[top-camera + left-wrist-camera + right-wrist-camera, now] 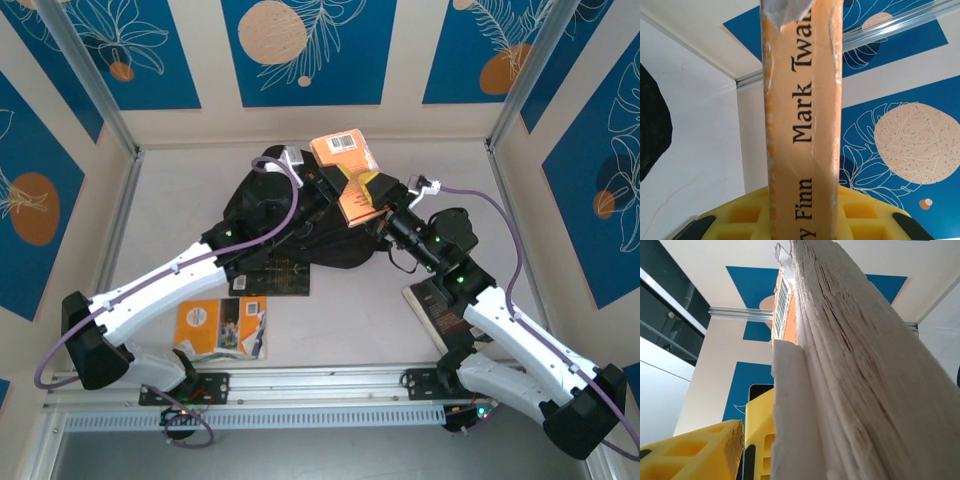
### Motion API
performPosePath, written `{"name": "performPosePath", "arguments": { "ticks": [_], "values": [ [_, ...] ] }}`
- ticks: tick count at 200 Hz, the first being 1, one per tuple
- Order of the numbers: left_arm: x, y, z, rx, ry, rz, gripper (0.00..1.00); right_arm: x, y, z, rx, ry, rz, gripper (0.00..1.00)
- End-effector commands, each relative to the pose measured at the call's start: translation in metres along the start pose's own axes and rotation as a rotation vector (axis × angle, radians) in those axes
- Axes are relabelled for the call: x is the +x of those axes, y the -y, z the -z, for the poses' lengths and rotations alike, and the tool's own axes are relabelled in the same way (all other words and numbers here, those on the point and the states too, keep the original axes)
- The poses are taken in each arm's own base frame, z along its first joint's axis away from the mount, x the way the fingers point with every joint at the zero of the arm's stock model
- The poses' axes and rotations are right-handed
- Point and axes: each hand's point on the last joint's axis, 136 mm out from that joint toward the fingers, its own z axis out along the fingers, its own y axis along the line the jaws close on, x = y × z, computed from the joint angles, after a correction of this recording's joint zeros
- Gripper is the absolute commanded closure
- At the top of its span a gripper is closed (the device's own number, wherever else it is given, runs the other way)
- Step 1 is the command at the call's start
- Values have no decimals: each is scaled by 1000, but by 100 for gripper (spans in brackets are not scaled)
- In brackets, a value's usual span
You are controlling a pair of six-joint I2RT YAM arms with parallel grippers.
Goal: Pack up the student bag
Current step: Pass the book.
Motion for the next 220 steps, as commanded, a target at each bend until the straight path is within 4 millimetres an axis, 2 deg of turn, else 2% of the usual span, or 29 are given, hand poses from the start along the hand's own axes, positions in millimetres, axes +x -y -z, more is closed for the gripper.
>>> {"name": "performPosePath", "arguments": {
  "ticks": [1, 8, 15, 39, 52, 62, 84, 96, 133, 166, 190, 220],
  "values": [
    [-29, 30, 14, 71, 98, 2, 70, -15, -9, 9, 7, 61, 9, 100],
    [-29, 28, 16, 66, 97, -5, 63, -16, -7, 11, 13, 62, 6, 100],
    [-30, 28, 18, 64, 100, -8, 62, -17, -6, 12, 17, 63, 4, 100],
    [-28, 27, 21, 79, 94, -7, 74, -18, -12, 13, 19, 51, 20, 100],
    [-25, 26, 19, 80, 75, -2, 75, -17, -15, 12, 12, 38, 30, 100],
    [-22, 27, 18, 79, 60, -5, 69, -16, -18, 10, 4, 26, 29, 100],
    [-22, 26, 19, 71, 47, -25, 41, -12, -21, 9, -4, -9, 40, 100],
    [-23, 22, 20, 46, 36, -39, 31, -9, -23, 11, -9, -25, 50, 100],
    [-21, -14, 25, -70, 1, -53, 29, -7, -13, 20, 13, -36, 58, 100],
    [-21, -34, 37, -153, -48, -62, 23, -7, -6, 28, 26, -41, 65, 100],
    [-18, -40, 34, -155, -78, -37, 17, -4, -5, 30, 16, -58, 54, 100],
    [-7, -34, 11, -113, -150, -28, 14, 4, -9, 30, -4, -108, 49, 100]
  ]
}}
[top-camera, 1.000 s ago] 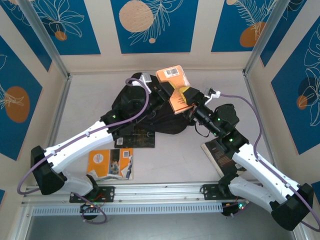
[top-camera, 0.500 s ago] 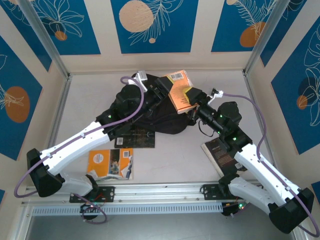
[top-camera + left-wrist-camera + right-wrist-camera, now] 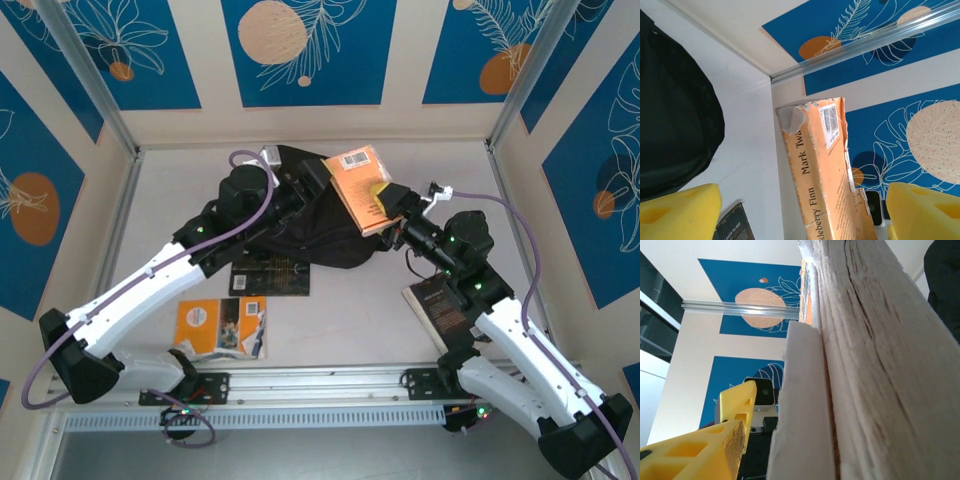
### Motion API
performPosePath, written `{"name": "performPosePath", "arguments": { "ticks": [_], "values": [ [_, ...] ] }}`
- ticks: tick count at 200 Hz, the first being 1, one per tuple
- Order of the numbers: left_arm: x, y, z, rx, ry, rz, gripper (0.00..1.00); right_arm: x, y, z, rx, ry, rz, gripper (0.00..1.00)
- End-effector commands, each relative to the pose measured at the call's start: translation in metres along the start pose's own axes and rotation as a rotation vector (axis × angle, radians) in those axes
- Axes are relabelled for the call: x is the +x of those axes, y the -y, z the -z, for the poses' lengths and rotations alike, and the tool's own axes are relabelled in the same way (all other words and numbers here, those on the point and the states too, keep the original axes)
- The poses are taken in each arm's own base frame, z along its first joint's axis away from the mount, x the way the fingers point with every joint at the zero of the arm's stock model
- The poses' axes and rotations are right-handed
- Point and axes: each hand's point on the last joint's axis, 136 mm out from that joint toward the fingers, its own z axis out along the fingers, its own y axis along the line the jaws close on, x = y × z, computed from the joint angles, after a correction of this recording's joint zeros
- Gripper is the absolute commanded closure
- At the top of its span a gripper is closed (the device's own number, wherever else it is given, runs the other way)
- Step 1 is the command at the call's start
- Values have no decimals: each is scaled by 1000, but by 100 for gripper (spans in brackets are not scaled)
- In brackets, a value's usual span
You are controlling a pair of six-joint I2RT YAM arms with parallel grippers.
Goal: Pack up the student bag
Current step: Pass the book.
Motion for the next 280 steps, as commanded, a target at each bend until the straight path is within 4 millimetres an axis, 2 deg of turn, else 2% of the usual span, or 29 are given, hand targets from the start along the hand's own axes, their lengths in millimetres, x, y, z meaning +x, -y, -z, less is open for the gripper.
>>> {"name": "performPosePath", "arguments": {
  "ticks": [1, 17, 43, 54, 70, 73, 86, 94, 101, 112, 128, 143, 164, 196, 219, 251, 269, 280],
  "values": [
    [12, 3, -16, 21, -88, 9, 14, 8, -24, 5, -94, -45, 34, 100],
    [17, 13, -28, 54, -125, 9, 14, 10, -26, 7, -103, -52, 33, 100],
    [22, 13, -43, 59, -153, 27, 21, 12, -30, 8, -115, -60, 27, 100],
    [22, 13, -45, 71, -145, 36, 31, 13, -31, 8, -117, -66, 27, 100],
    [17, 18, -46, 103, -119, 40, 56, 16, -27, 8, -98, -83, 18, 100],
    [16, 20, -46, 111, -113, 39, 62, 15, -26, 8, -90, -83, 15, 94],
    [12, 29, -45, 149, -95, 32, 86, 16, -19, 8, -52, -87, 22, 52],
    [9, 33, -44, 167, -82, 27, 98, 18, -20, 8, -40, -95, 51, 35],
    [6, 36, -42, 174, -71, 26, 100, 18, -18, 9, -16, -97, 67, 21],
    [3, 37, -40, 180, -53, 29, 100, 17, -16, 11, 20, -83, 85, 9],
    [-2, 39, -35, 195, -27, 39, 100, 13, -15, 14, 33, -55, 90, 6],
    [-6, 39, -31, 194, -4, 46, 100, 9, -7, 16, 55, -27, 64, 7],
    [-11, 37, -26, 186, 20, 48, 100, 7, 3, 17, 55, -9, 27, 15],
    [-7, 32, -30, 176, 6, 68, 100, 5, 1, 13, 5, -1, 7, 41],
    [4, 26, -40, 179, -37, 109, 100, 1, -5, 8, -14, 8, 15, 45],
    [13, 21, -45, 163, -54, 117, 100, -4, -8, 1, -24, 12, 11, 74],
    [14, 7, -44, 108, -54, 102, 100, -9, -2, 9, 24, 23, 25, 91],
    [13, -2, -42, 65, -46, 76, 82, -14, 6, 19, 79, 49, 43, 100]
  ]
}}
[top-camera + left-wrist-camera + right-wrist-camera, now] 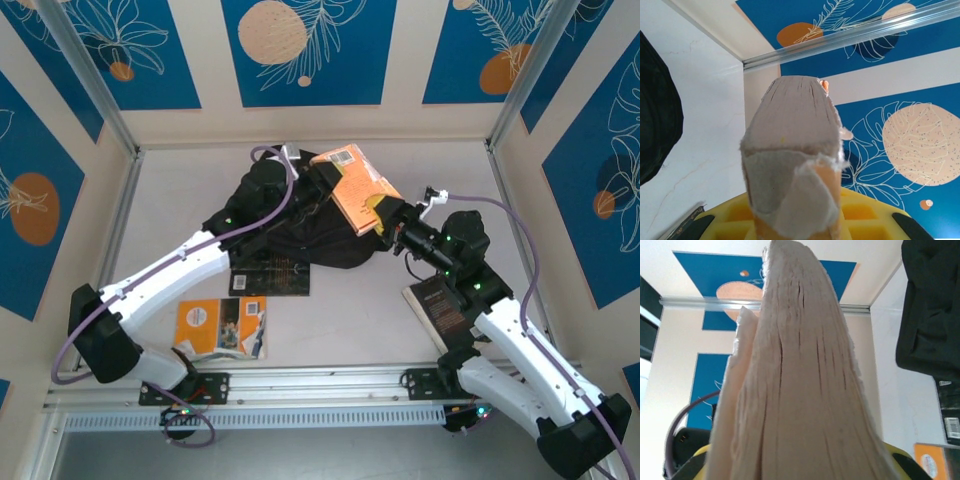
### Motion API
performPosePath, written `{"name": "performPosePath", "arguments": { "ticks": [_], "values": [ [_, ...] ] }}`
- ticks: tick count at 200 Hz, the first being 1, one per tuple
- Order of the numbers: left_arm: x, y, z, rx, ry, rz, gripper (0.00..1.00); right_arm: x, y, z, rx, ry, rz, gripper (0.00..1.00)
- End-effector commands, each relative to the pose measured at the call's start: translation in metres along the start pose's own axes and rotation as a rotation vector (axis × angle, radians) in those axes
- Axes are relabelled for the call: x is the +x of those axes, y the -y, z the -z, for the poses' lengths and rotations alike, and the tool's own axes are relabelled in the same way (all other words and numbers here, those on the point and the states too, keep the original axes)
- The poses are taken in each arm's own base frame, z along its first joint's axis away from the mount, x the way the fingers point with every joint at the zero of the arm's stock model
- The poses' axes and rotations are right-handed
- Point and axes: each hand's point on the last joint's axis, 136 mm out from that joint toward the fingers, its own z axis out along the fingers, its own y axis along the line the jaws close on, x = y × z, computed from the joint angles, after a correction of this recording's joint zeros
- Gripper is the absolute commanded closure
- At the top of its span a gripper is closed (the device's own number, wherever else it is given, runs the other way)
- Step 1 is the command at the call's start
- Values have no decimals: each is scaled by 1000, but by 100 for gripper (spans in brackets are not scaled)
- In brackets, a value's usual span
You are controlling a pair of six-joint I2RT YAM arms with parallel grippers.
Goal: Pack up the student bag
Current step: Pass the book, then open the student bag at the top-center of the table.
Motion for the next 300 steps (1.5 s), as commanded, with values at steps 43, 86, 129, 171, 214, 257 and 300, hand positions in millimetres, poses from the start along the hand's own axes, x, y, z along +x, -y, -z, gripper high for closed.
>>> {"name": "performPosePath", "arguments": {
  "ticks": [43, 86, 129, 171, 214, 257, 300],
  "values": [
    [2, -44, 4, -360, -146, -409, 28, -17, 23, 64, 311, 41, 200, 100],
    [14, -97, -31, -617, -427, -688, 26, -25, 45, 114, 651, 49, 396, 100],
    [42, -125, -72, -626, -609, -825, 21, -42, 59, 168, 920, 170, 453, 100],
    [56, -156, -98, -628, -667, -825, 19, -38, 65, 182, 961, 154, 483, 100],
    [79, -175, -116, -607, -721, -808, 25, -30, 74, 182, 951, 117, 458, 100],
    [70, -192, -118, -688, -688, -854, 50, -26, 72, 175, 908, 91, 451, 100],
    [63, -193, -113, -725, -675, -871, 97, -29, 66, 164, 866, 78, 455, 100]
  ]
}}
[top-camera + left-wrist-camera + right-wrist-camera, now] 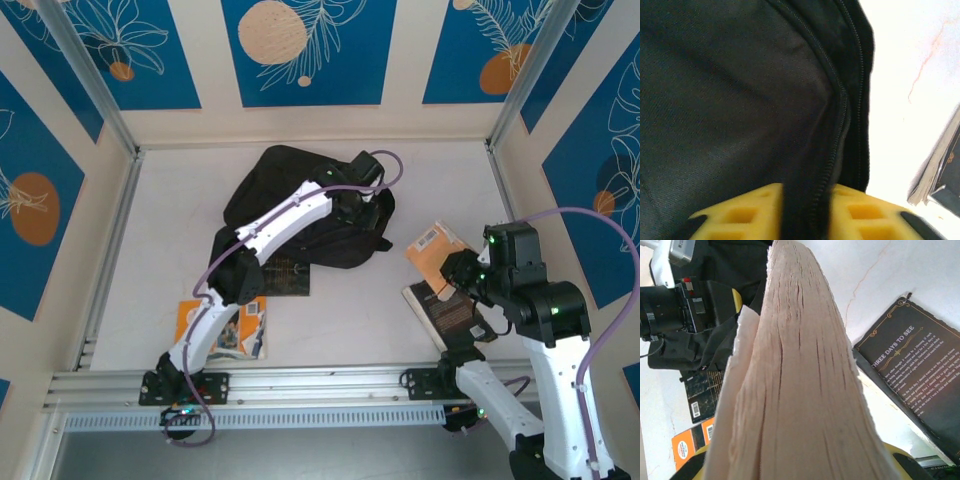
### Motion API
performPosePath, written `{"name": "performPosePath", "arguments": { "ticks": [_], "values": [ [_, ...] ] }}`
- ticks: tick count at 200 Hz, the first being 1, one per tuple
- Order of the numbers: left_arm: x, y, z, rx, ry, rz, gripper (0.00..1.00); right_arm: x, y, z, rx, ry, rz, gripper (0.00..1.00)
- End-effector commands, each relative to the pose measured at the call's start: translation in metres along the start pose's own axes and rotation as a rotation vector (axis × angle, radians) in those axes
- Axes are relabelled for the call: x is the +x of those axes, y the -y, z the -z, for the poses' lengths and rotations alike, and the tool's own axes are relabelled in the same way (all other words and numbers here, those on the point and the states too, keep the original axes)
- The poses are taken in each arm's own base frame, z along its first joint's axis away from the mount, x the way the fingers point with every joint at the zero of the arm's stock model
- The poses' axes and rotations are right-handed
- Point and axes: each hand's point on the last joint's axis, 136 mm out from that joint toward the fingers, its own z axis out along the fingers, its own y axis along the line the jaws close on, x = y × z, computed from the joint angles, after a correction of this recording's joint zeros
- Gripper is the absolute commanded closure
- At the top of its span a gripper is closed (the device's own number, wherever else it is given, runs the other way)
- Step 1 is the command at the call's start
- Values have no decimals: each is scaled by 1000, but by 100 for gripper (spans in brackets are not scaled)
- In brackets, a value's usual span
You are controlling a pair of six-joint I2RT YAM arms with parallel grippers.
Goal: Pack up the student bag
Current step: Open the student bag at the top-center of the table.
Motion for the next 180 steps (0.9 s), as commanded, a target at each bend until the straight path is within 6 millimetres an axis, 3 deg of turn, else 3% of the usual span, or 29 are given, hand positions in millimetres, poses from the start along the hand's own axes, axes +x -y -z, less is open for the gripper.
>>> {"name": "performPosePath", "arguments": {
  "ticks": [1, 21, 48, 76, 101, 128, 145, 180],
  "values": [
    [-2, -4, 12, -43, 10, -18, 98, -7, -16, 0, -75, 13, 26, 100],
    [-18, -5, 50, -58, 103, -12, 100, -12, -23, -2, -95, 17, 44, 100],
    [-37, -7, 122, -56, 260, 26, 100, -21, -39, -6, -149, 23, 32, 100],
    [-37, -14, 189, -51, 385, 59, 100, -29, -63, -18, -238, -9, -11, 100],
    [-30, -17, 231, -2, 442, 75, 100, -31, -93, -31, -376, -75, -56, 100],
    [-19, -17, 259, 28, 452, 49, 100, -32, -123, -46, -503, -148, -118, 100],
    [-9, -17, 268, 37, 446, 37, 100, -27, -131, -62, -510, -210, -164, 100],
    [25, -4, 251, 154, 347, 35, 99, -16, -147, -93, -536, -342, -268, 100]
  ]
}}
